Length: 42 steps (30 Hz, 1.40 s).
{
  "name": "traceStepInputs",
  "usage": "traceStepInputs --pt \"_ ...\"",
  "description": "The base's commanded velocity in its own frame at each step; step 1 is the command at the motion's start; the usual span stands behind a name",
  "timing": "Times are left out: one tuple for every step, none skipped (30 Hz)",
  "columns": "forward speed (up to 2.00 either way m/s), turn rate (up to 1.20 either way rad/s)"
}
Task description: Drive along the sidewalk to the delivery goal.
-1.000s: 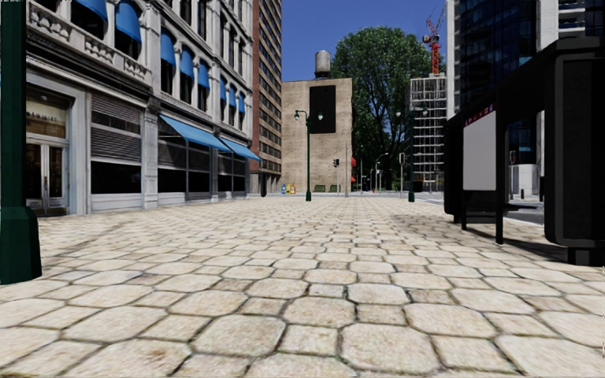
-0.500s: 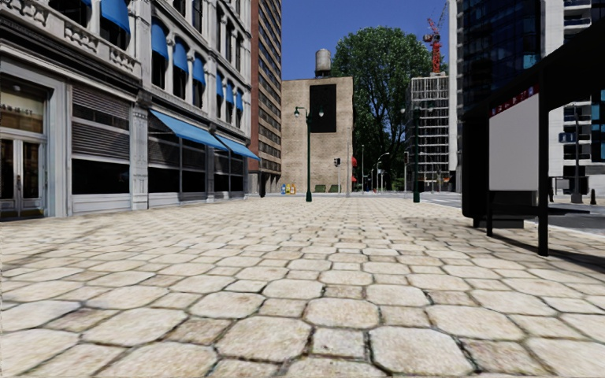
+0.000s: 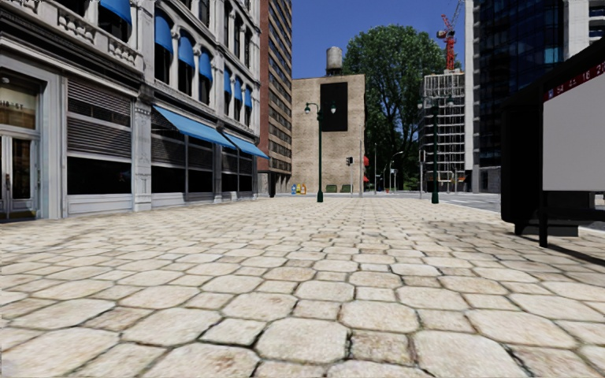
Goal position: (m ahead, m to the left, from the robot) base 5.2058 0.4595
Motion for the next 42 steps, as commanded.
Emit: traceStepInputs --pt "1.59 0.01" --pt "1.59 0.0" --pt "1.59 0.0" --pt "1.59 0.0" --pt "1.59 0.0" --pt "1.59 0.0" --pt "1.59 0.0" --pt "1.59 0.0" --pt "1.59 0.0" --pt "1.59 0.0" --pt "1.59 0.0" --pt "1.59 0.0" --pt "1.59 0.0" --pt "1.59 0.0" --pt "1.59 0.0" --pt "1.59 0.0" --pt "1.59 0.76" --pt "1.59 1.02" --pt "1.59 1.12" --pt "1.59 1.09" --pt "1.59 0.61" --pt "1.59 0.42" --pt "1.59 0.24" --pt "1.59 0.09" --pt "1.59 0.04" --pt "1.59 0.0" --pt "1.59 0.0" --pt "1.59 0.0" --pt "1.59 0.0" --pt "1.59 0.0" --pt "1.59 0.0" --pt "1.59 0.0" --pt "1.59 0.0" --pt "1.59 0.0" --pt "1.59 0.0" --pt "1.59 0.0" --pt "1.59 0.0" --pt "1.59 0.0" --pt "1.59 0.0" --pt "1.59 0.0" --pt "1.59 0.0" --pt "1.59 0.0"
